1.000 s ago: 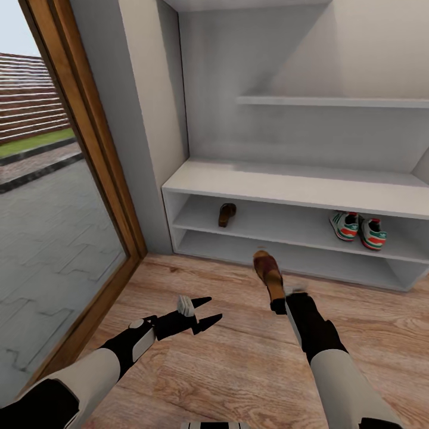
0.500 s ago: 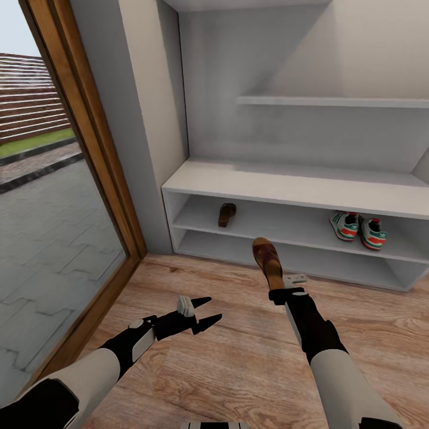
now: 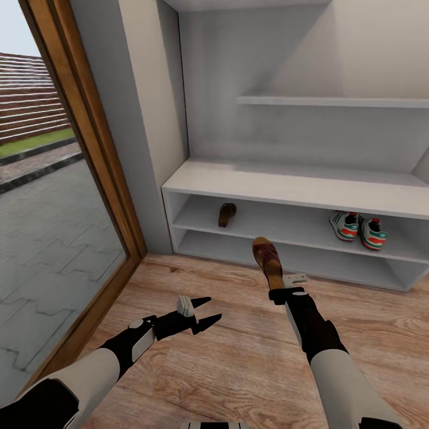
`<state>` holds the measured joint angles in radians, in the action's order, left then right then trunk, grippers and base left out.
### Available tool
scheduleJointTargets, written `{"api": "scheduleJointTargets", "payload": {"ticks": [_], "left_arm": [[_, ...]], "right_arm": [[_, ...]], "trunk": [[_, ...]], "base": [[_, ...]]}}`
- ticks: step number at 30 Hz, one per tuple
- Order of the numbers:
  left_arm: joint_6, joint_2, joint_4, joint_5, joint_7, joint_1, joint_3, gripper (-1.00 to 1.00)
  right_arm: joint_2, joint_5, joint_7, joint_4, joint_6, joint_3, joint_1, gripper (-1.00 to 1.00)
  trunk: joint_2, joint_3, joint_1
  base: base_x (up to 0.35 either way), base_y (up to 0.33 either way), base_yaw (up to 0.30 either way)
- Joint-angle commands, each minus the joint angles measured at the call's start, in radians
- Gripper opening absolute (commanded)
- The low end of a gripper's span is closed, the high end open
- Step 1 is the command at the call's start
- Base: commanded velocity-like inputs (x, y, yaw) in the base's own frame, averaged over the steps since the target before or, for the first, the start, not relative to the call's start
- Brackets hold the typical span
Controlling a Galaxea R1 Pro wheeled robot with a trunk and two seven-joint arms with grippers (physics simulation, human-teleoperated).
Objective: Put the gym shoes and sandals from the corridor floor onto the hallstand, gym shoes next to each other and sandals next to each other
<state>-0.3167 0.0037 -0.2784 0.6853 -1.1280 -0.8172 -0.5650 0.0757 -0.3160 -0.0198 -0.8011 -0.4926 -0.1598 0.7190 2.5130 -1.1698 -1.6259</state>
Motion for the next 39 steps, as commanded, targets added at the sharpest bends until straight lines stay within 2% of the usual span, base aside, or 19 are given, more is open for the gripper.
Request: {"api": "scheduleJointTargets", "payload": {"ticks": [1, 7, 17, 23, 30, 39], "left_arm": [[-0.005, 0.001, 0.001, 0.007, -0.001, -0.001, -0.006, 1.0], [-0.005, 0.0, 0.0, 0.008, -0.003, -0.001, -0.007, 1.0], [-0.005, -0.005, -0.002, 0.01, -0.007, 0.0, -0.007, 1.0], [-0.005, -0.037, -0.001, 0.008, -0.006, 0.0, -0.007, 1.0], [-0.005, -0.043, -0.001, 0.008, -0.006, 0.0, -0.007, 1.0], [-0.005, -0.044, -0.001, 0.008, -0.006, -0.001, -0.007, 1.0]], "right_arm": [[0.001, 0.002, -0.003, 0.0, -0.004, -0.002, 0.0, -1.0], [0.001, 0.002, -0.002, -0.001, -0.004, -0.002, 0.0, -1.0], [0.002, 0.0, -0.002, 0.0, -0.004, 0.0, 0.0, -1.0], [0.003, 0.0, -0.002, -0.001, -0.004, 0.0, 0.0, -1.0], [0.003, 0.0, -0.001, 0.001, -0.004, 0.0, 0.0, -1.0], [0.003, 0.002, 0.0, 0.01, -0.001, -0.002, 0.0, -1.0]], "trunk": [[0.0, -0.001, 0.0], [0.0, -0.001, 0.0], [0.0, -0.001, 0.0], [0.0, -0.001, 0.0], [0.0, -0.001, 0.0], [0.0, -0.001, 0.0]], "base": [[0.0, 0.0, 0.0], [0.11, 0.0, 0.0], [0.328, 0.0, 0.0], [0.342, 0.007, 0.0], [0.281, 0.125, 0.0], [0.068, 0.037, 0.0]]}}
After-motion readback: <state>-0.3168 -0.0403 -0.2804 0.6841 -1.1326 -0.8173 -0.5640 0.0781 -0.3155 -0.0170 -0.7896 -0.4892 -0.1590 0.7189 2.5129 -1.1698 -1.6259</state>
